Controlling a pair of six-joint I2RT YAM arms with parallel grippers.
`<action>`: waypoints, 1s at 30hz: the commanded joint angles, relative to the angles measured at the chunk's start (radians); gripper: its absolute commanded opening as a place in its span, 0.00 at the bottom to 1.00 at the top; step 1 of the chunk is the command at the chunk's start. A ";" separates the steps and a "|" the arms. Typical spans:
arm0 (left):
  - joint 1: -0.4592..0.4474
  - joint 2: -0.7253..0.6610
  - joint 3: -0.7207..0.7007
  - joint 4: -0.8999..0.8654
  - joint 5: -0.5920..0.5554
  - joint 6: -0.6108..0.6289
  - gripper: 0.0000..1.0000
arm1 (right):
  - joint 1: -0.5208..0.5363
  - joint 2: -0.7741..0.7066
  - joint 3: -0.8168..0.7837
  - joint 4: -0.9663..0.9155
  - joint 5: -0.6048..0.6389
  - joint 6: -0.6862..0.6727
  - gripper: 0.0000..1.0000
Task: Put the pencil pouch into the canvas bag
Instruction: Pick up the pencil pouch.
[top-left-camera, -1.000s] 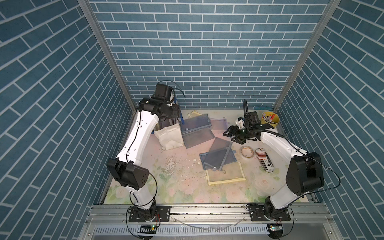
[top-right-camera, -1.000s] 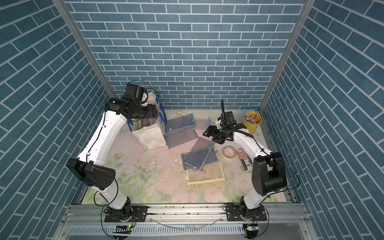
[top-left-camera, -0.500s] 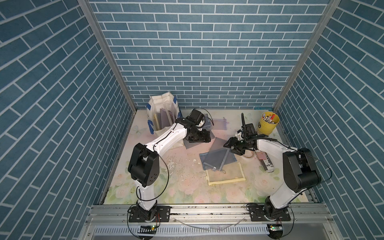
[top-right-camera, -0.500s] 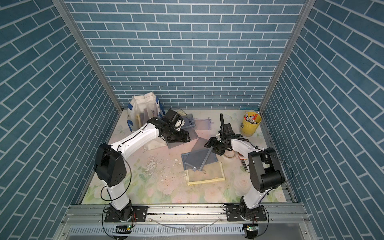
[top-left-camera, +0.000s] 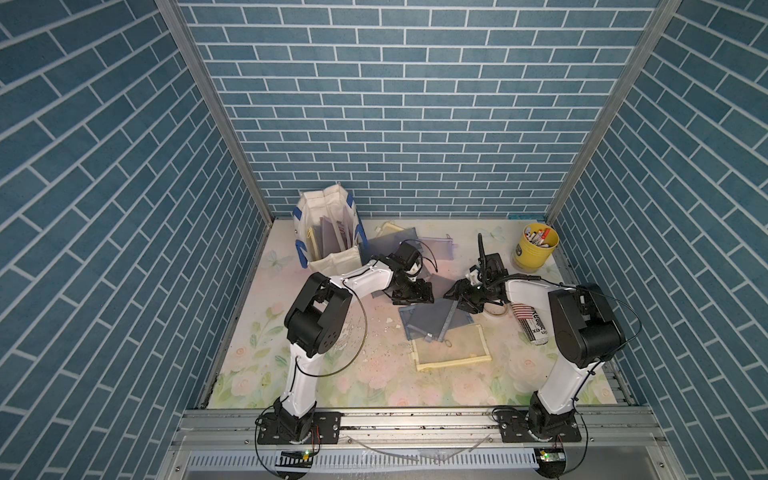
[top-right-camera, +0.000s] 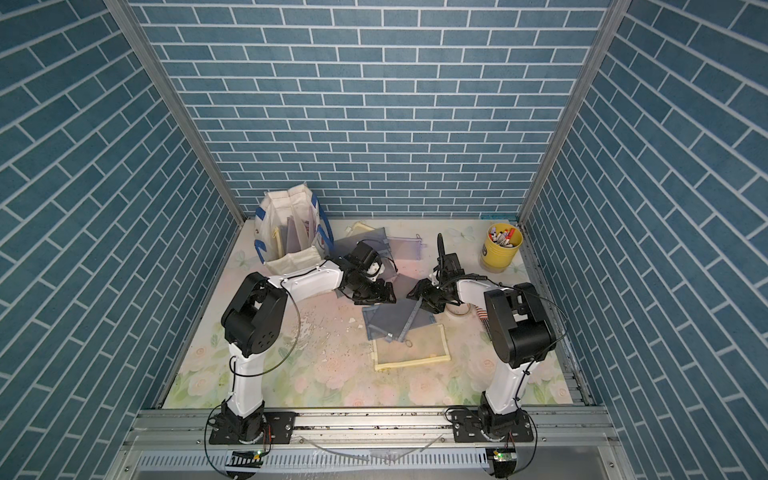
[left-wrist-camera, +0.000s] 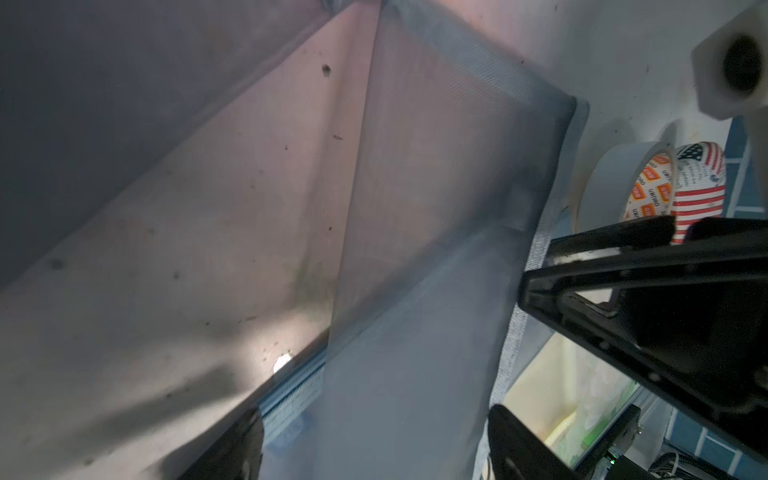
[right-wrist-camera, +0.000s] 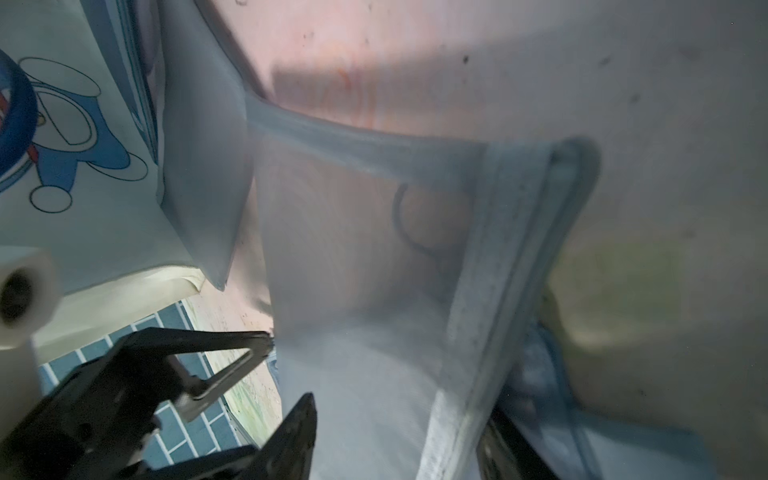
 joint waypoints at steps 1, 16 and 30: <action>-0.025 0.023 0.002 0.069 0.049 -0.029 0.81 | -0.001 0.020 -0.044 0.073 -0.025 0.045 0.56; -0.028 -0.105 -0.009 0.158 0.075 -0.076 0.68 | -0.001 -0.092 -0.055 0.254 -0.149 0.065 0.00; 0.158 -0.422 0.039 0.084 0.114 -0.016 0.69 | -0.001 -0.184 0.159 0.729 -0.377 0.379 0.00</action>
